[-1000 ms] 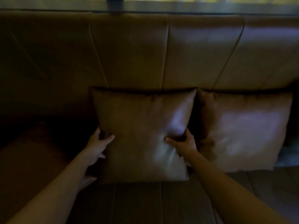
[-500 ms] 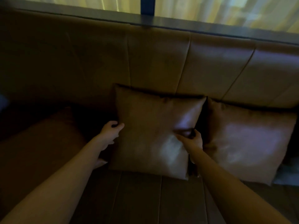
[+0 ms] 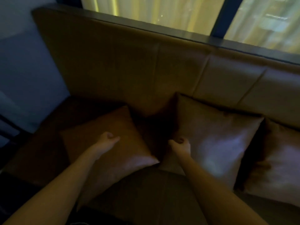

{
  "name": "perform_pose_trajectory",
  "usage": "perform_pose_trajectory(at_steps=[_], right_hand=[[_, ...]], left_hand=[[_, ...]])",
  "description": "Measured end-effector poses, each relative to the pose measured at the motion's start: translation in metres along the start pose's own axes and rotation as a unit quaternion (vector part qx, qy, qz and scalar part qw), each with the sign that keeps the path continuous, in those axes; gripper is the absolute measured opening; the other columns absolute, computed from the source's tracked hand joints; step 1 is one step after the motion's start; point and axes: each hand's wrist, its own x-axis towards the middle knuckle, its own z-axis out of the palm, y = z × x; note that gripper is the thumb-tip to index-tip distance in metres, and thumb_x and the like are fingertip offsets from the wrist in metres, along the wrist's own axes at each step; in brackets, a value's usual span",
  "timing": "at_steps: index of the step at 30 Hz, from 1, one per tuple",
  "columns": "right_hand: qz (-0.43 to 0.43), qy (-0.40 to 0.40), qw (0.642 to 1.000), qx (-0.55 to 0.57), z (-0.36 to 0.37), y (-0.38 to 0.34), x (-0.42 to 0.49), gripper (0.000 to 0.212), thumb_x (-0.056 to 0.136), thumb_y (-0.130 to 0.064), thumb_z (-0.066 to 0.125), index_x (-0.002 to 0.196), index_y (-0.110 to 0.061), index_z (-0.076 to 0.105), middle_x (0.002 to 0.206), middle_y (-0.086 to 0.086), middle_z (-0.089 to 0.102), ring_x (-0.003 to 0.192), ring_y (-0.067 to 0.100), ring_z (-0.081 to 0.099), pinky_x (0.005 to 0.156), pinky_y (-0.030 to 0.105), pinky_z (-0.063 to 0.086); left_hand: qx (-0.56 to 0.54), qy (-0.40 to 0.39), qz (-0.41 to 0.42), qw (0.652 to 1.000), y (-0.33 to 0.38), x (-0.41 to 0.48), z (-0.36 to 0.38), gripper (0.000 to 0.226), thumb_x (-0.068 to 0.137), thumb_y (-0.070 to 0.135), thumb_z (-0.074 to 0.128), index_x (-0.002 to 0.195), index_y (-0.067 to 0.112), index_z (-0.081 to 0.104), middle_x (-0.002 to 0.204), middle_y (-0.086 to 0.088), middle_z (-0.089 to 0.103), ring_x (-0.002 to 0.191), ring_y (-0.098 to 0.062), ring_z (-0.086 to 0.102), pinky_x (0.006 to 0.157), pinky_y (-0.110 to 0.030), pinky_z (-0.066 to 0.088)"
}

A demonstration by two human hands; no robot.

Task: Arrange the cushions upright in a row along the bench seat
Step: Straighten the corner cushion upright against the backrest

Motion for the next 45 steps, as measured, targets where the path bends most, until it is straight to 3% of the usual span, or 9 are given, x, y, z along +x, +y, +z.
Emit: perform_pose_trajectory(at_steps=[3,13,20,27,31,34,37,42,45], right_hand=[[0.026,-0.074,0.997,-0.005,0.059,-0.008,-0.017,0.061,0.091,-0.02,0.065,0.145,-0.012,0.039,0.136,0.014,0.052,0.09,0.02,0.058,0.069,0.025,0.048],[0.053,-0.158,0.985,-0.052,0.157,-0.005,0.006,0.075,0.087,-0.024,0.069,0.151,-0.019,0.031,0.147,0.014,0.043,0.127,0.037,0.051,0.101,0.047,0.049],[0.029,-0.195,0.968,-0.154,0.175,-0.005,0.037,0.089,0.083,-0.04,0.071,0.155,-0.022,0.022,0.159,0.012,0.026,0.14,0.036,0.037,0.109,0.045,0.04],[0.022,-0.2,0.961,-0.188,0.189,-0.003,0.072,0.106,0.072,-0.048,0.078,0.155,-0.025,0.016,0.16,0.009,0.025,0.143,0.035,0.031,0.113,0.052,0.034],[0.037,-0.198,0.963,-0.178,0.193,0.002,0.086,0.113,0.067,-0.048,0.082,0.156,-0.025,0.018,0.159,0.008,0.026,0.142,0.035,0.034,0.111,0.052,0.036],[0.047,-0.178,0.966,-0.18,0.198,0.009,0.083,0.129,0.05,-0.057,0.087,0.155,-0.025,0.02,0.158,0.006,0.029,0.141,0.034,0.035,0.11,0.055,0.037],[0.071,-0.175,0.97,-0.155,0.196,0.011,0.075,0.145,0.03,-0.061,0.09,0.153,-0.024,0.023,0.155,0.006,0.033,0.138,0.034,0.04,0.106,0.056,0.041],[0.082,-0.16,0.979,-0.095,0.18,0.014,0.05,0.122,0.052,-0.045,0.091,0.152,-0.016,0.026,0.151,0.008,0.038,0.135,0.032,0.043,0.105,0.047,0.043],[0.069,-0.137,0.986,-0.073,0.17,0.019,0.033,0.127,0.047,-0.05,0.091,0.152,-0.021,0.025,0.152,0.006,0.038,0.137,0.031,0.041,0.108,0.05,0.041]], left_hand=[[-0.015,0.022,-0.048,0.999,-0.045,0.012,-0.056,0.061,0.095,0.039,0.058,0.146,0.013,0.036,0.152,-0.015,0.03,0.134,-0.036,0.039,0.103,-0.044,0.039],[-0.149,0.0,-0.143,0.978,-0.134,0.051,-0.088,0.12,0.066,0.059,0.079,0.157,0.034,0.004,0.162,-0.008,0.017,0.145,-0.037,0.025,0.11,-0.062,0.027],[-0.2,-0.018,-0.157,0.967,-0.138,0.073,-0.071,0.144,0.043,0.062,0.084,0.156,0.038,-0.002,0.163,-0.005,0.019,0.146,-0.038,0.024,0.104,-0.071,0.029],[-0.257,0.025,-0.161,0.953,-0.147,0.094,-0.063,0.131,0.064,0.044,0.085,0.158,0.027,-0.005,0.163,-0.008,0.018,0.147,-0.035,0.022,0.112,-0.06,0.022],[-0.292,0.036,-0.192,0.936,-0.156,0.103,-0.062,0.129,0.063,0.04,0.087,0.158,0.027,0.0,0.162,-0.01,0.02,0.147,-0.038,0.021,0.111,-0.065,0.019],[-0.315,0.008,-0.219,0.924,-0.17,0.104,-0.056,0.136,0.052,0.046,0.091,0.158,0.027,0.008,0.162,-0.01,0.023,0.146,-0.04,0.022,0.111,-0.07,0.014],[-0.329,0.005,-0.213,0.92,-0.171,0.103,-0.057,0.129,0.057,0.037,0.091,0.157,0.026,0.01,0.16,-0.012,0.027,0.144,-0.041,0.027,0.106,-0.069,0.022],[-0.313,-0.003,-0.152,0.938,-0.156,0.097,-0.071,0.126,0.056,0.033,0.091,0.156,0.026,0.017,0.156,-0.011,0.033,0.14,-0.039,0.034,0.106,-0.065,0.03],[-0.315,-0.008,-0.109,0.943,-0.14,0.091,-0.077,0.12,0.057,0.026,0.091,0.155,0.026,0.021,0.155,-0.011,0.036,0.139,-0.038,0.036,0.107,-0.061,0.032]])
